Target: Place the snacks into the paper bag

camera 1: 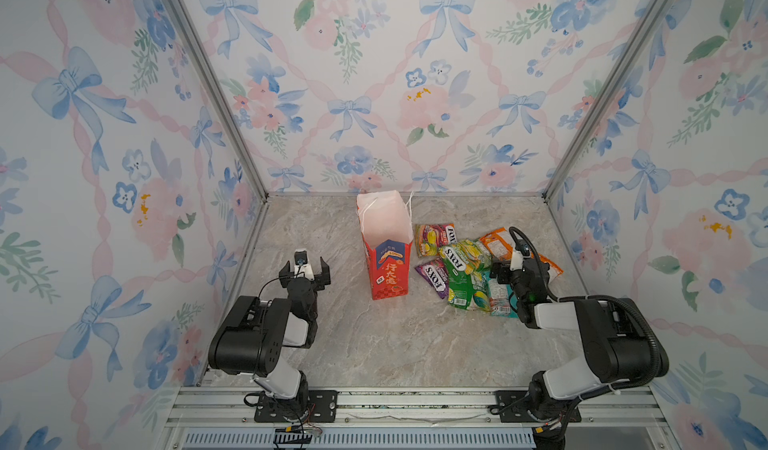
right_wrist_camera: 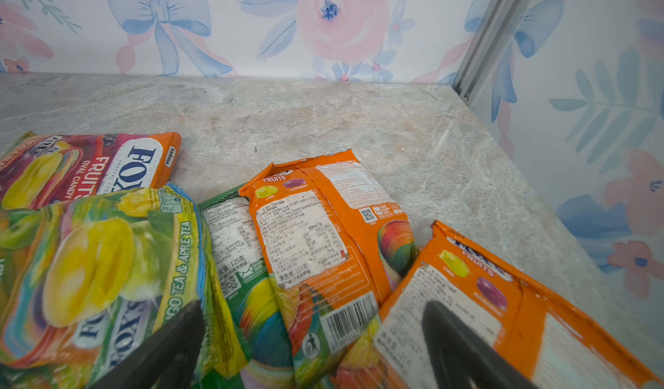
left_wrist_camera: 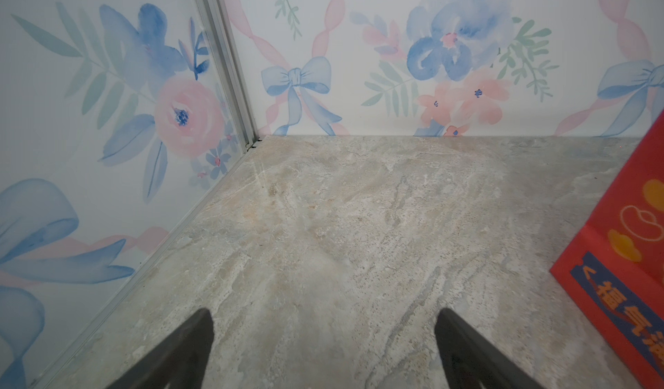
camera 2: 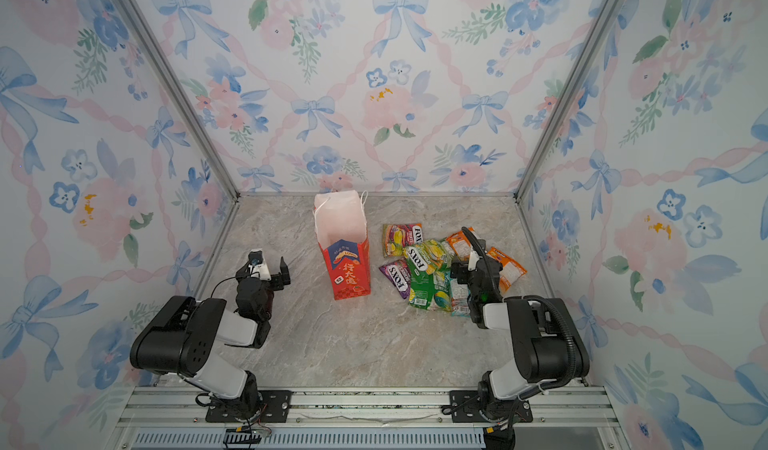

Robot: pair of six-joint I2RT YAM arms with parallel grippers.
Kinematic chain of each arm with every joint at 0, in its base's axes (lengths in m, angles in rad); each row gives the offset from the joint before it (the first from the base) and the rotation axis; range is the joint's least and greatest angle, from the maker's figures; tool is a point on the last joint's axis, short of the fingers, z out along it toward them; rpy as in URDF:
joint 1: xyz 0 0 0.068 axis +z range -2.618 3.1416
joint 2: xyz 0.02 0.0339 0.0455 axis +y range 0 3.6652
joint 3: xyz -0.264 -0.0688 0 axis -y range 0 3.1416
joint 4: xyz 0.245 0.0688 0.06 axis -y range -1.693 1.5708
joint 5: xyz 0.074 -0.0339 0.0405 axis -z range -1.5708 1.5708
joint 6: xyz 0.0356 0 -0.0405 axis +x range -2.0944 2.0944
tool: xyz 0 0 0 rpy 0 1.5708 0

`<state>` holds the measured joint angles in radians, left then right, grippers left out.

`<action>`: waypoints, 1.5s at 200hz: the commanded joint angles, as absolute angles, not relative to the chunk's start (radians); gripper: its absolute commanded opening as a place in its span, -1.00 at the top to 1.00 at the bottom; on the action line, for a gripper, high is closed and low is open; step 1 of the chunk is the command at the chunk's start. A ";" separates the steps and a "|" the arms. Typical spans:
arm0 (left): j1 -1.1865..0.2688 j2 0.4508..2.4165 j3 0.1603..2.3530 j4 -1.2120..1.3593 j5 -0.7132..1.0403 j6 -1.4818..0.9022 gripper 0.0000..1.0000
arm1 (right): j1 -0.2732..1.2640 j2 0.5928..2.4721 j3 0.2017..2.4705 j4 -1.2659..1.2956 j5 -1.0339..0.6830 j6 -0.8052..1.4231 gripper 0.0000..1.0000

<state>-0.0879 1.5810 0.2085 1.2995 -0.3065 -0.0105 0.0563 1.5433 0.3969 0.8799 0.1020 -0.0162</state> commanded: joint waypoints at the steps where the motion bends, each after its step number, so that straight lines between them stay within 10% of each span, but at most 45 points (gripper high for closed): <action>1: -0.121 1.534 0.189 1.313 -0.321 0.017 -0.96 | 0.084 1.542 0.381 0.921 0.146 -0.032 -0.93; 61: -0.154 1.212 0.151 1.171 -0.419 0.001 -0.95 | 0.123 1.404 0.485 0.607 0.202 -0.047 -0.93; 126: -0.158 0.779 0.460 0.418 -0.371 -0.160 -0.95 | 0.144 1.232 0.848 -0.055 -0.019 0.077 -0.93; 300: -0.226 0.998 1.084 -0.319 0.041 -0.702 -0.95 | 0.179 1.168 1.273 -0.665 -0.300 0.189 -0.93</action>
<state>-0.1997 0.9794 1.0584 -0.2398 0.0021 -0.6380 0.1650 1.1519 1.2255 -0.5617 -0.2855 0.1764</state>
